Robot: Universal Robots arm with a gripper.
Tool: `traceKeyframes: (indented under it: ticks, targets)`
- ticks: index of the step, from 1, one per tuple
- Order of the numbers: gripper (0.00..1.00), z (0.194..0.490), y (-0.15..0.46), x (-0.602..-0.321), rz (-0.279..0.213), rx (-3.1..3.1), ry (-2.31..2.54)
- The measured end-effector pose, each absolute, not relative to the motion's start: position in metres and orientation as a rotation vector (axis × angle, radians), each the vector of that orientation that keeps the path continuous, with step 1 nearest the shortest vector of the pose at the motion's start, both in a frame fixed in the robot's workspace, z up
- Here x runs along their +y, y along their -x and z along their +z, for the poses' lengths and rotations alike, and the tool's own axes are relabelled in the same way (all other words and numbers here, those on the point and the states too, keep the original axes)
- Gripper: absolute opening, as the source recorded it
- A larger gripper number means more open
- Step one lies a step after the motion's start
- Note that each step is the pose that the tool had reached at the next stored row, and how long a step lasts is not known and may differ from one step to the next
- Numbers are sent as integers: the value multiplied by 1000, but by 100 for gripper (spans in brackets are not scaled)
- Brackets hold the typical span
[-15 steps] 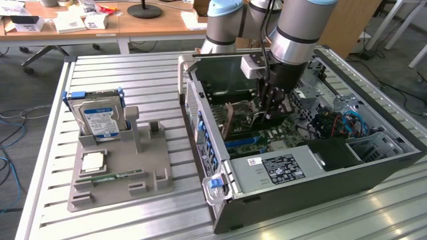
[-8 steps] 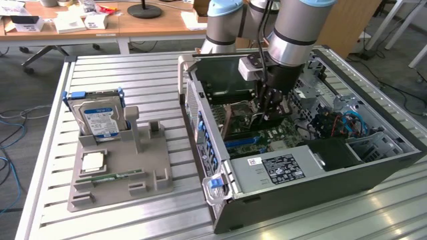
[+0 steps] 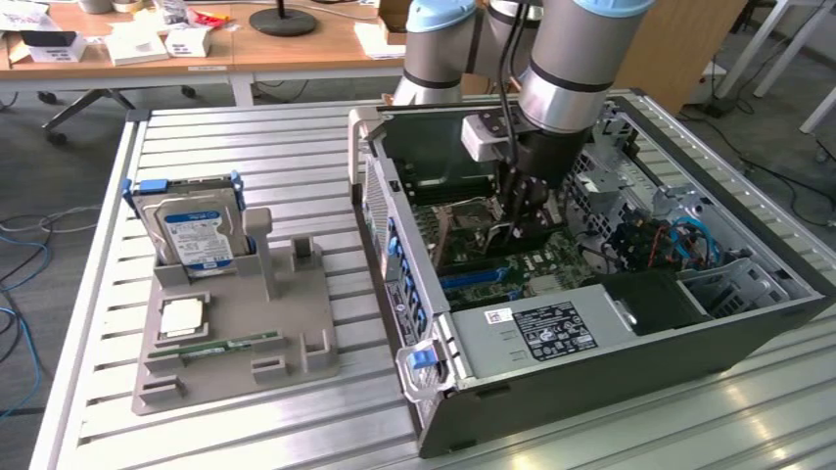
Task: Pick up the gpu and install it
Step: 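Insert the gpu into the slot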
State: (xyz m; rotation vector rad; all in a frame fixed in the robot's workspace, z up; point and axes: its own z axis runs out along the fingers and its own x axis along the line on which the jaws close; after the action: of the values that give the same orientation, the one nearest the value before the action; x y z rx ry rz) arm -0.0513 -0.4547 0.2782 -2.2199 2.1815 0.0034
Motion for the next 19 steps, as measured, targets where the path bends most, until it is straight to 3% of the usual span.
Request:
traceKeyframes:
  ticks: [19]
  targets:
    - [26, 278, 61, -455, 3, 2182, 2220]
